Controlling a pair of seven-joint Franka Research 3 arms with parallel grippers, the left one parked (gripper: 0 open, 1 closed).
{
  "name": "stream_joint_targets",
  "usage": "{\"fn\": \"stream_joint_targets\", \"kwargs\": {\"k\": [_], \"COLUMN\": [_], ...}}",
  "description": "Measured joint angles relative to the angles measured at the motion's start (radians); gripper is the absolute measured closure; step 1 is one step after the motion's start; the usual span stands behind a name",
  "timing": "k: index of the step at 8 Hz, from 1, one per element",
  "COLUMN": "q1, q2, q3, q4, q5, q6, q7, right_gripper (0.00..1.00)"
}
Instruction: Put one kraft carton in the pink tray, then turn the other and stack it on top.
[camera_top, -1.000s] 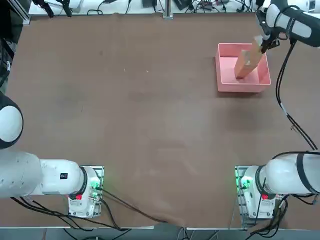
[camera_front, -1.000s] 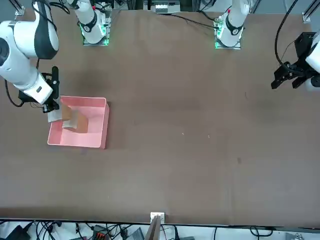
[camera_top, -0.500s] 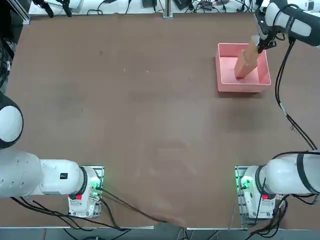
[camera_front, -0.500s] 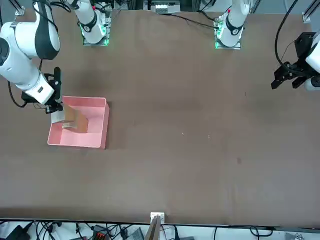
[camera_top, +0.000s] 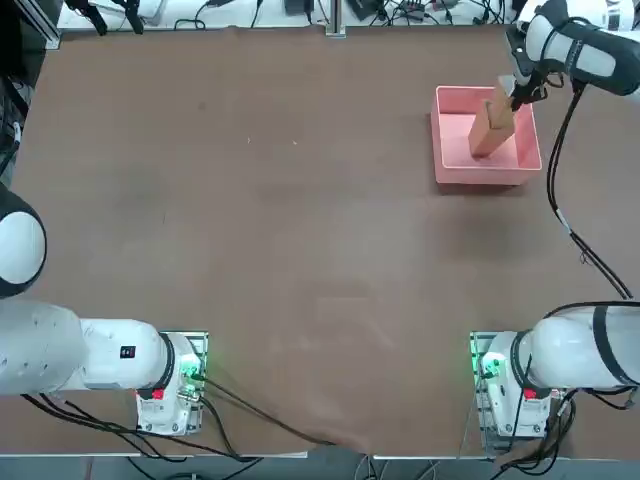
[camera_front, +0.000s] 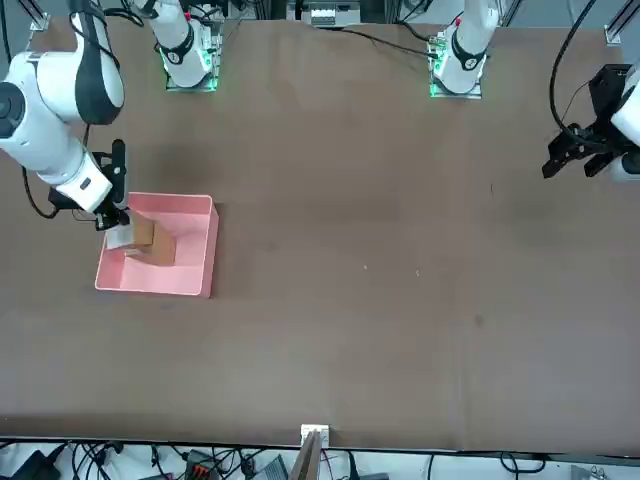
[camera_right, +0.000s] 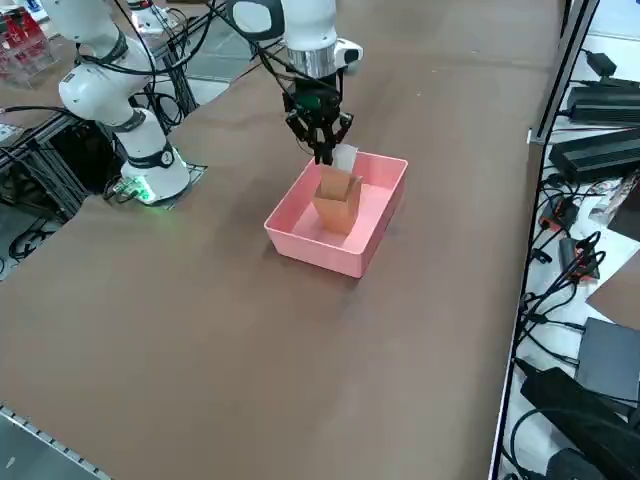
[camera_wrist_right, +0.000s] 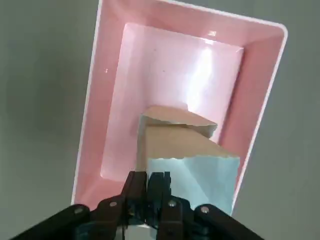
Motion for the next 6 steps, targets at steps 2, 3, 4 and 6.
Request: {"fn": "stream_joint_targets", "kwargs": {"k": [2, 3, 4, 6], "q1": [-0.01, -0.013, -0.014, -0.014], "q2": [0.029, 0.042, 0.05, 0.052], "q3": [-0.002, -0.002, -0.002, -0.002], "q4": [-0.007, -0.007, -0.007, -0.006], "q5": [0.0, 0.0, 0.0, 0.001], "q6": [0.033, 0.043, 0.049, 0.048], "q7": [0.0, 0.0, 0.0, 0.014], "right_gripper": [0.95, 0.85, 0.68, 0.34]}}
